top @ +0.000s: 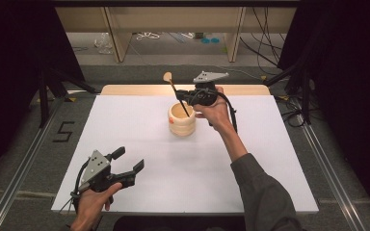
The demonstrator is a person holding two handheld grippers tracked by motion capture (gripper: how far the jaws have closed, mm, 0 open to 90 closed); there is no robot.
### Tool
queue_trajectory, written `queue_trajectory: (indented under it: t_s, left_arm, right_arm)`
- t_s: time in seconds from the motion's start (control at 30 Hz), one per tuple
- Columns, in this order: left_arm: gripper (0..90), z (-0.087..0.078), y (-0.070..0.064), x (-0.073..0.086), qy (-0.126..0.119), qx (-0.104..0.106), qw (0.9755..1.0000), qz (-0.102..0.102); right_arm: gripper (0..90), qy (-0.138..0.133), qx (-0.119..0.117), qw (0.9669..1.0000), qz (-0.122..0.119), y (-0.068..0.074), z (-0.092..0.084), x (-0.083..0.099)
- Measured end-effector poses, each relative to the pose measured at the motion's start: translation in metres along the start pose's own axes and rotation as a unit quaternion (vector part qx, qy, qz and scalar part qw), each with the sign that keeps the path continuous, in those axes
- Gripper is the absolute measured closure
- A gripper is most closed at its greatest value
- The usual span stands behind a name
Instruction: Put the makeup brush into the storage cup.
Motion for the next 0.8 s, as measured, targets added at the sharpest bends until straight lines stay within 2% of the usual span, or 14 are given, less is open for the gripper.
queue_trajectory:
  t_s: [0.47,0.63,0.8]
  left_arm:
    - [18.4,0.000,0.000,0.000,-0.001,0.002,1.0000,0.002]
    - [18.5,0.000,0.000,0.000,0.001,0.001,0.9999,-0.010]
    - [18.5,0.000,0.000,0.000,0.002,0.000,1.0000,-0.005]
  right_arm:
    - [83.3,0.004,0.009,0.9999,0.011,-0.011,0.004,-0.002]
    - [83.3,0.000,0.012,0.9998,0.015,-0.015,0.009,0.000]
    - [83.3,0.001,0.012,0.9997,0.021,-0.020,0.011,0.001]
Point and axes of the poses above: each handheld gripper's, and its own axes: z roughly forward along the jaws, x roughly out of its underside, y roughly to its left, the point moved 9 cm from there along z, roughly forward along the jaws, and after that the axes turned 12 degrees about -x, right-handed, at the moved point
